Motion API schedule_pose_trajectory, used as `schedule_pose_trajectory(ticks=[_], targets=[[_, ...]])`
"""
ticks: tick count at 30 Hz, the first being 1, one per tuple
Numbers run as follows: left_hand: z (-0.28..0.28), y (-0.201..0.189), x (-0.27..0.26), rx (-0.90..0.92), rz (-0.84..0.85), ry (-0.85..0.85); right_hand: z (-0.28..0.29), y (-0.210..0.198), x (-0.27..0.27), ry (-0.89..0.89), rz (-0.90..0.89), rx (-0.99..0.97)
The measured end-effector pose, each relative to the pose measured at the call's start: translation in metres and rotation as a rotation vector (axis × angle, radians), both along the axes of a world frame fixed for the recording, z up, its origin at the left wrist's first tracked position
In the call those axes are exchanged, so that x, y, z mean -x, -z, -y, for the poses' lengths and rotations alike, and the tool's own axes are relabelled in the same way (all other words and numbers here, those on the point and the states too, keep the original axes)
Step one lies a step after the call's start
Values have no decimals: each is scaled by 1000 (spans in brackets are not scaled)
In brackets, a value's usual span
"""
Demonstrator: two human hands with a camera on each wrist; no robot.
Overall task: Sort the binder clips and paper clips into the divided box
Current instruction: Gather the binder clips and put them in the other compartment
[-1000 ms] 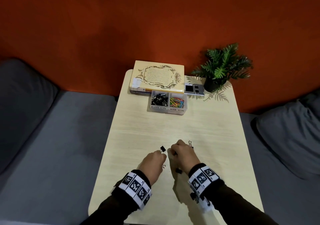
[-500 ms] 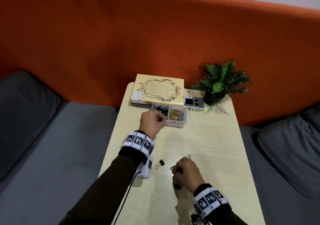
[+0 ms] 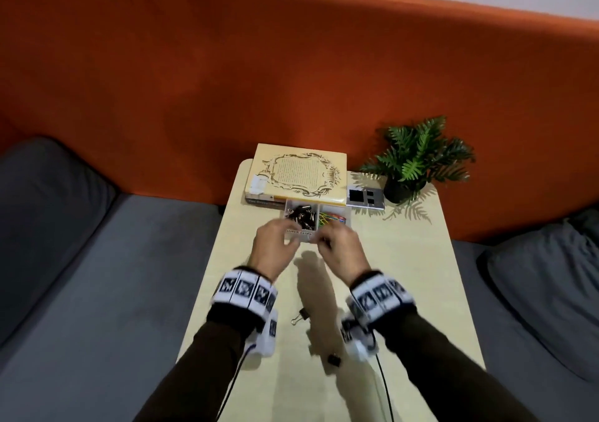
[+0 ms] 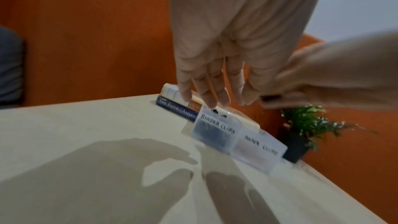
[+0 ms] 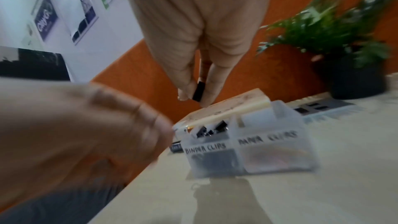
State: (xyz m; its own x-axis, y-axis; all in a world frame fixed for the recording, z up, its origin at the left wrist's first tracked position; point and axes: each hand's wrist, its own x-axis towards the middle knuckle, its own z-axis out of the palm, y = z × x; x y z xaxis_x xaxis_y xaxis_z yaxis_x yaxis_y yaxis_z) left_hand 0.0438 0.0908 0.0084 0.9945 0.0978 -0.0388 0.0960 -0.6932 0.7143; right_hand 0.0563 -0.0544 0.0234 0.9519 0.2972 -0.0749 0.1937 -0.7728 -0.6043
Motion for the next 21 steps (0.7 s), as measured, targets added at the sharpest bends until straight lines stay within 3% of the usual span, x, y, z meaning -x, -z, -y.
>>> schedule_pose_trajectory(ticks=[2, 8, 11, 15, 21], targets=[[0, 7, 33, 2, -73, 38, -20, -6, -31, 16, 52, 3], [3, 36, 86, -25, -213, 125, -41, -13, -71, -76, -76, 135], [10, 49, 90, -26, -226, 183, -4, -4, -38, -77, -22, 128], [25, 61, 87, -116, -276, 270, 60, 37, 44, 39, -299, 327], [34, 70, 82, -216, -311, 253, 66, 58, 106, 48, -353, 204]])
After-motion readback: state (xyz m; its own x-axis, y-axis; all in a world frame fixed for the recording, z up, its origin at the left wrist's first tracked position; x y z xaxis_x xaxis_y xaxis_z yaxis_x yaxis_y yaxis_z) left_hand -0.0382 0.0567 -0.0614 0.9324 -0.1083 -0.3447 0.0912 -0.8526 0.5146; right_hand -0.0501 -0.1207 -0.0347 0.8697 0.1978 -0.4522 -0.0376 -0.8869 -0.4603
